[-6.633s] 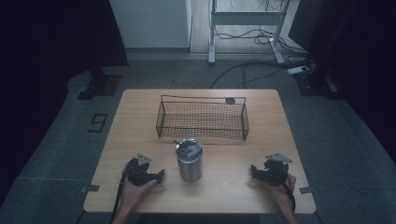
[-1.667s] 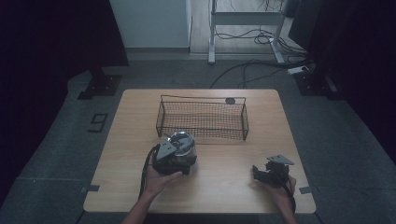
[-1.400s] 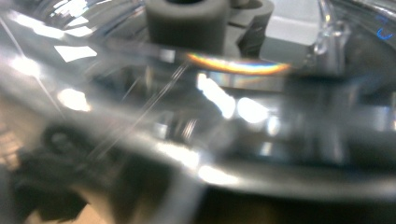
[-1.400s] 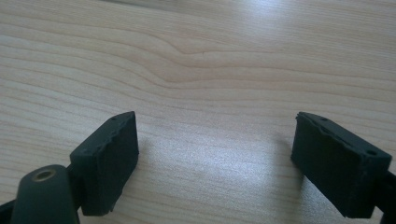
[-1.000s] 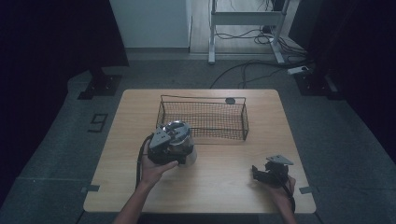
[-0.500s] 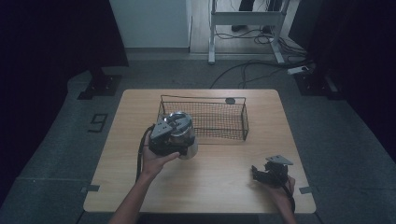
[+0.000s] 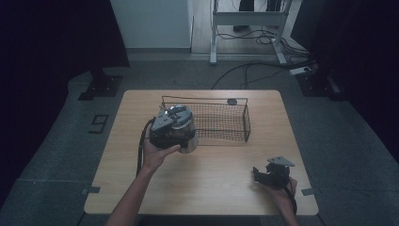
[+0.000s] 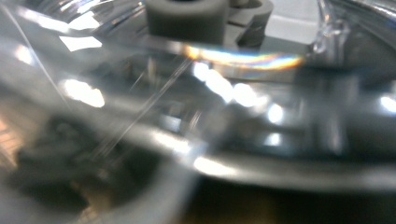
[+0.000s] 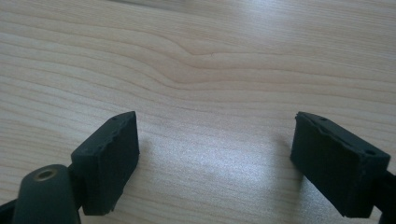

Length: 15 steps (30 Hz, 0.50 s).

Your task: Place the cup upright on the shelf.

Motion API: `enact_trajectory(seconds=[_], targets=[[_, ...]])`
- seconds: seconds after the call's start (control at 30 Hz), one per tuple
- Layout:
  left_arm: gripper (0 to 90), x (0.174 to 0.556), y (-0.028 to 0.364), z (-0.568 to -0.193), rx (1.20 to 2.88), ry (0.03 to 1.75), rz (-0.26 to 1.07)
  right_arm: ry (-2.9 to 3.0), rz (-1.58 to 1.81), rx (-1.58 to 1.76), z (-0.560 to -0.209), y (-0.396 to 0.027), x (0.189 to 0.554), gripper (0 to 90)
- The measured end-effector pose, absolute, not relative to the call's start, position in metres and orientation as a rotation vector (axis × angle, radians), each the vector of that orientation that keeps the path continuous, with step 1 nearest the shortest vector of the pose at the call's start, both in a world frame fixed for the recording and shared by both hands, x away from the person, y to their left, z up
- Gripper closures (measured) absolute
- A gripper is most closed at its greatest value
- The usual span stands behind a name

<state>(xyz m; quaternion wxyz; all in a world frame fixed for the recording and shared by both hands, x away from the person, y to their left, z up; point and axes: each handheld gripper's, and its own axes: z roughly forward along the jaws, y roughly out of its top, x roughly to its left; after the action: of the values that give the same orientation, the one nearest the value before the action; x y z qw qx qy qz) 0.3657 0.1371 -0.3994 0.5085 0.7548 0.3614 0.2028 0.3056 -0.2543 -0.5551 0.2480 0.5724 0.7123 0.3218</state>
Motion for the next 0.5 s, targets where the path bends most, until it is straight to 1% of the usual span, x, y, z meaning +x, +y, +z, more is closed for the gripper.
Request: enact_trajectory(seconds=[0.23, 0.5], targets=[[4.0, 0.374, 0.134, -0.399, 1.837, 0.869, 0.497, 1.945, 0.876, 1.558, -0.555, -0.254, 0.306, 14.9], [4.0, 0.388, 0.131, -0.39, 1.825, 0.876, 0.512, 1.945, 0.878, 1.555, -0.555, -0.254, 0.305, 15.0]])
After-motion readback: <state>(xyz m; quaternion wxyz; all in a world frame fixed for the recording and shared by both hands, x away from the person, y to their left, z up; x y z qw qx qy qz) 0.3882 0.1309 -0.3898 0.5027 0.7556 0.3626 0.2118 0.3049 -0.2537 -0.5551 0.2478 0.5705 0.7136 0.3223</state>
